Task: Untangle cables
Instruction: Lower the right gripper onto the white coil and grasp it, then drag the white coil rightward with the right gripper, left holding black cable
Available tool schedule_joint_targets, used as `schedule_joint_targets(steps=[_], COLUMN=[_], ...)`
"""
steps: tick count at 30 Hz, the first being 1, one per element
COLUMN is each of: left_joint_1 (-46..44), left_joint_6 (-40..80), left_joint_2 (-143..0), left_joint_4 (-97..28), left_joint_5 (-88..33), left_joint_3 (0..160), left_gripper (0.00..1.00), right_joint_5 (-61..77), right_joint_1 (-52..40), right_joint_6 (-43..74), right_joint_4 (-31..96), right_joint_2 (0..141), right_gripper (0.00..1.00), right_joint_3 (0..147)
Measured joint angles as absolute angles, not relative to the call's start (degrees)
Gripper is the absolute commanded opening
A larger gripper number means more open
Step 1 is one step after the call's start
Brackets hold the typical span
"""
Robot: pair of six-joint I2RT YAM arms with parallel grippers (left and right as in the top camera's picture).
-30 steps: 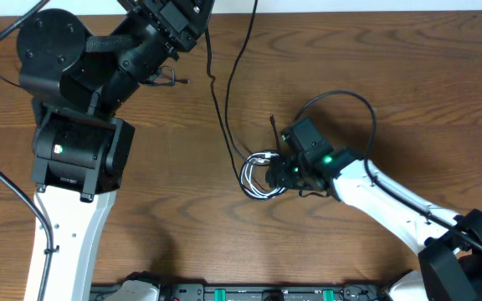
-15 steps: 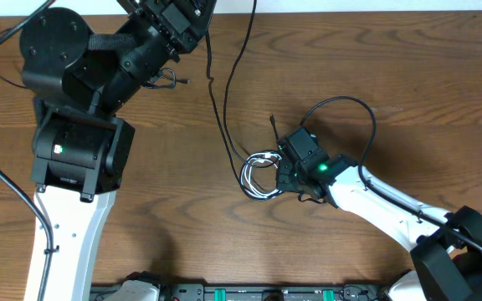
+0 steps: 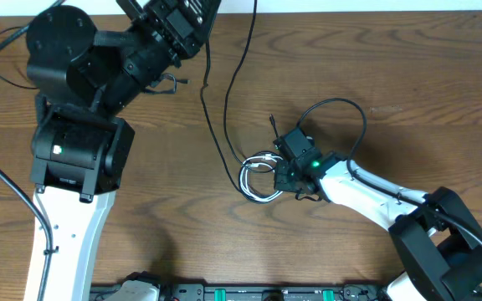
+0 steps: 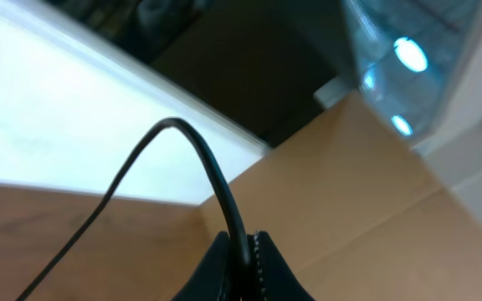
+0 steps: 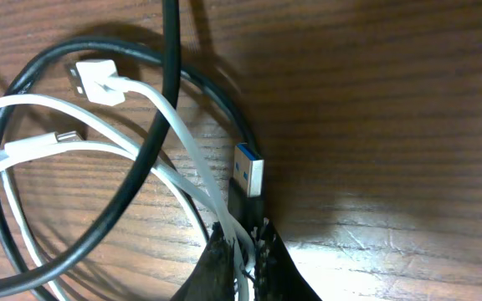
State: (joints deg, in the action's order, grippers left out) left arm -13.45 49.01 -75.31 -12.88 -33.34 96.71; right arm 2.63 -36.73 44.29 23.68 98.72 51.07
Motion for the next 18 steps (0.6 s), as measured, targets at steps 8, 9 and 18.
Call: schedule_joint_targets(steps=[8,9,18], left_joint_1=[-6.6,-5.1,1.0], left_joint_6=[42.2,41.4,37.2], left_joint_2=[-75.3,-75.3,-75.3], left_joint_4=[-33.3,-36.9,-58.2], left_joint_5=[-29.8,-28.2,-4.6], left_joint_3=[96.9,97.0,97.0], left_gripper=[0.07,0.07,0.07], right_joint_5=[-4.0,-5.8,-14.7], right_joint_1=[-27.9,-26.9,-22.2], right_joint_6=[40.4,39.7,32.5], right_joint_4=[37.1,38.1,35.3], right_joint_2=[90.4,88.7,74.5], right_gripper=[0.01,0.01,0.01], right_joint_3=[55.0,55.9,58.6])
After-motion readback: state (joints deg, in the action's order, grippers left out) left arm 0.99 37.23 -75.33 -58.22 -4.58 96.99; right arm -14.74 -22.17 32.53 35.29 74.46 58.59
